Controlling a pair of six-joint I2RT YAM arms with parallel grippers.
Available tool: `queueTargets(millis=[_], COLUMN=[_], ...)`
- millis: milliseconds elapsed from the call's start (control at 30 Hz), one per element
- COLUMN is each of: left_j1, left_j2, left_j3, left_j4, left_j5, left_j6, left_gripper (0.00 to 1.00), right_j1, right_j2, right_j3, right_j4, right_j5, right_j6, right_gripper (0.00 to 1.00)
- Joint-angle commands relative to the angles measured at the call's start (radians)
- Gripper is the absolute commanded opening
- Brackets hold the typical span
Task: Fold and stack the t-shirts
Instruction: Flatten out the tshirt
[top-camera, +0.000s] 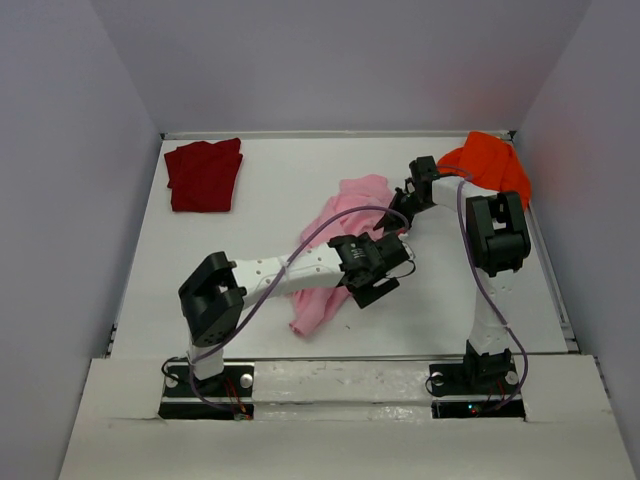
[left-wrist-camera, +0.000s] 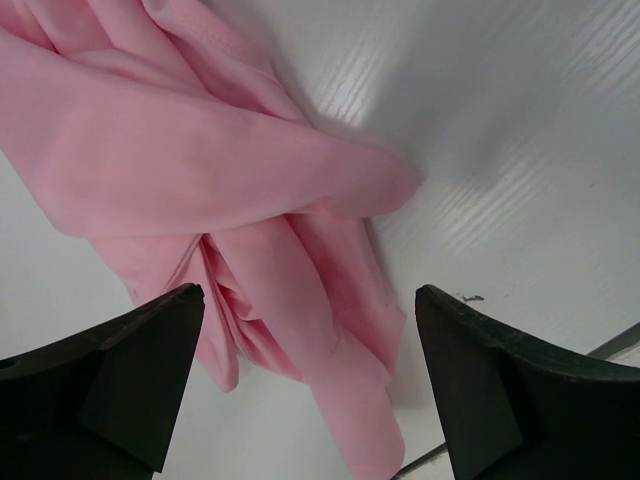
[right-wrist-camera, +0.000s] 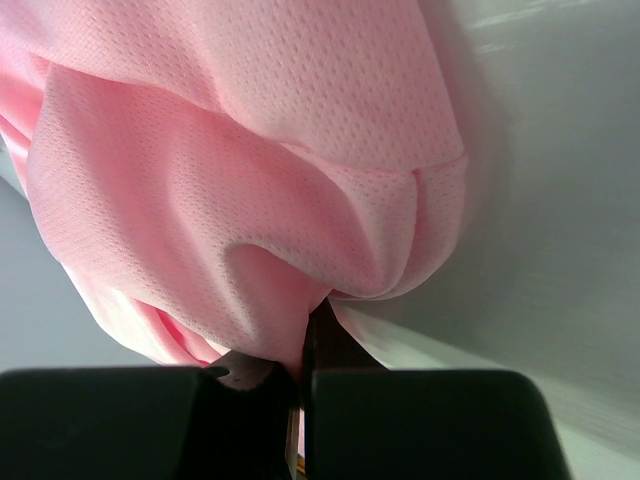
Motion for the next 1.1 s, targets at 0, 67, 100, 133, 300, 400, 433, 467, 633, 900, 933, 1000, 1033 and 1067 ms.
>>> queueTargets(millis=[0, 67, 100, 133, 300, 400, 433, 467, 633, 900, 933, 1000, 1033, 1067], left_j1=[0.014, 0.016, 0.017, 0.017, 0.023, 0.028, 0.031, 0.033, 0.054, 0.1, 0.103, 0.108, 0.109, 0.111], left_j2=[-0.028, -0.006, 0.008, 0.014, 0.058, 0.095, 0.101, 0.109, 0.147, 0.183, 0.183, 0.184, 0.183, 0.181], left_j3=[-0.029, -0.023, -0.026, -0.028, -0.011, 0.007, 0.013, 0.015, 0.032, 0.063, 0.063, 0.069, 0.072, 0.073], left_j4=[0.043, 0.045, 0.056, 0.062, 0.094, 0.094, 0.097, 0.097, 0.122, 0.11, 0.106, 0.097, 0.096, 0.093], left_j5=[0.004, -0.004, 0.005, 0.007, 0.035, 0.041, 0.047, 0.052, 0.067, 0.055, 0.058, 0.058, 0.059, 0.058], left_j6=[0.051, 0.051, 0.056, 0.054, 0.079, 0.085, 0.086, 0.086, 0.097, 0.072, 0.072, 0.066, 0.063, 0.062], left_gripper=[0.99, 0.99, 0.99, 0.99, 0.99, 0.99, 0.99, 0.99, 0.96, 0.51, 0.48, 0.37, 0.34, 0.3], right_j1=[0.0, 0.0, 0.0, 0.0, -0.019, -0.019, -0.031, -0.031, -0.059, -0.089, -0.089, -0.098, -0.099, -0.099], right_j2=[0.02, 0.02, 0.017, 0.015, 0.008, -0.003, -0.006, -0.009, -0.041, -0.069, -0.069, -0.069, -0.069, -0.07], right_j3=[-0.038, -0.037, -0.035, -0.035, -0.037, -0.041, -0.044, -0.046, -0.057, -0.069, -0.07, -0.072, -0.074, -0.075], right_j4=[-0.055, -0.06, -0.06, -0.061, -0.069, -0.071, -0.072, -0.072, -0.083, -0.095, -0.097, -0.098, -0.1, -0.1], right_j5=[0.083, 0.081, 0.083, 0.083, 0.081, 0.08, 0.077, 0.076, 0.073, 0.072, 0.072, 0.073, 0.073, 0.072], right_j6=[-0.052, -0.058, -0.06, -0.063, -0.075, -0.083, -0.086, -0.089, -0.109, -0.127, -0.132, -0.135, -0.136, -0.137], right_gripper=[0.0, 0.0, 0.0, 0.0, 0.0, 0.0, 0.0, 0.0, 0.0, 0.0, 0.0, 0.0, 0.0, 0.0])
